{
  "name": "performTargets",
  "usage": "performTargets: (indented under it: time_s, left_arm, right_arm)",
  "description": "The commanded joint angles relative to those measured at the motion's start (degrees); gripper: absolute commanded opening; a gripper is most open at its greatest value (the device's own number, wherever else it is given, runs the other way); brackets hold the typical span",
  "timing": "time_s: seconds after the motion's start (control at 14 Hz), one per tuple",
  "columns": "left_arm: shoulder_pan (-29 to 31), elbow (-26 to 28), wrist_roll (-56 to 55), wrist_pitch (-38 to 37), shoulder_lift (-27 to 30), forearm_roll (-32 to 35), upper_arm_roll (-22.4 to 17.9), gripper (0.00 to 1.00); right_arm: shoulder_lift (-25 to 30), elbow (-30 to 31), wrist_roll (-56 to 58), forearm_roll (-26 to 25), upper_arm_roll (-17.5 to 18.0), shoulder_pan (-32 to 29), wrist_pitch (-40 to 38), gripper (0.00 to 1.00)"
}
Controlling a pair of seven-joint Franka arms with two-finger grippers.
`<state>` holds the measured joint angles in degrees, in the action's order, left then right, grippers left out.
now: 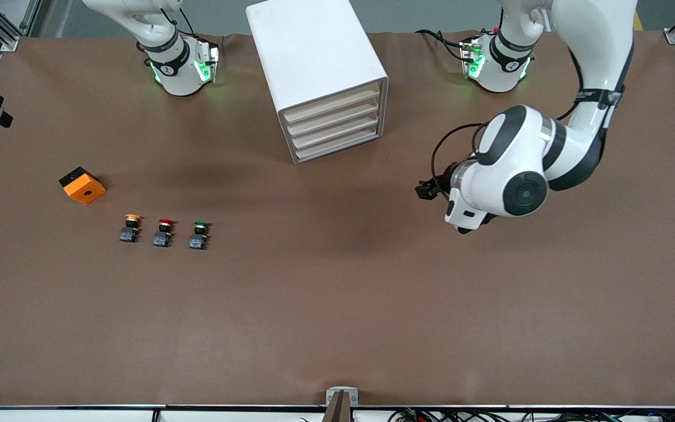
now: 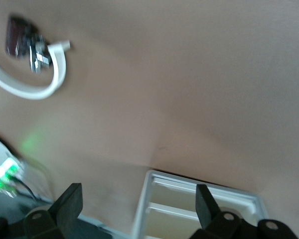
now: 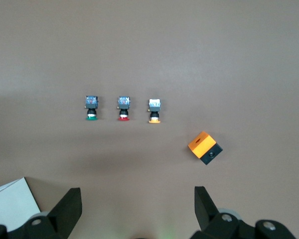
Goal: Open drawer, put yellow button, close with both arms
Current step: 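Move the left gripper toward the cabinet while the right gripper reaches out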
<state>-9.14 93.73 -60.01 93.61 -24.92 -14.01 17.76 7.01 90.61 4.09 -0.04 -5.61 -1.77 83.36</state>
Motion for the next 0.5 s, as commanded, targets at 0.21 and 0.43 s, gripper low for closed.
performTargets:
  time_s: [0.21, 0.43]
  left_arm:
    - [0.35, -3.56, -26.27, -3.77, -8.99, -5.59, 1.32, 1.00]
    - [0.88, -5.22, -33.56, -12.63, -14.52, -9.62, 1.32, 1.00]
  right_arm:
    - [-10.16, -2.80, 1.09, -0.75, 0.25, 0.27, -1.62, 1.00]
    - [-10.87, -3.42, 1.18, -0.75, 0.25, 0.36, -1.01, 1.00]
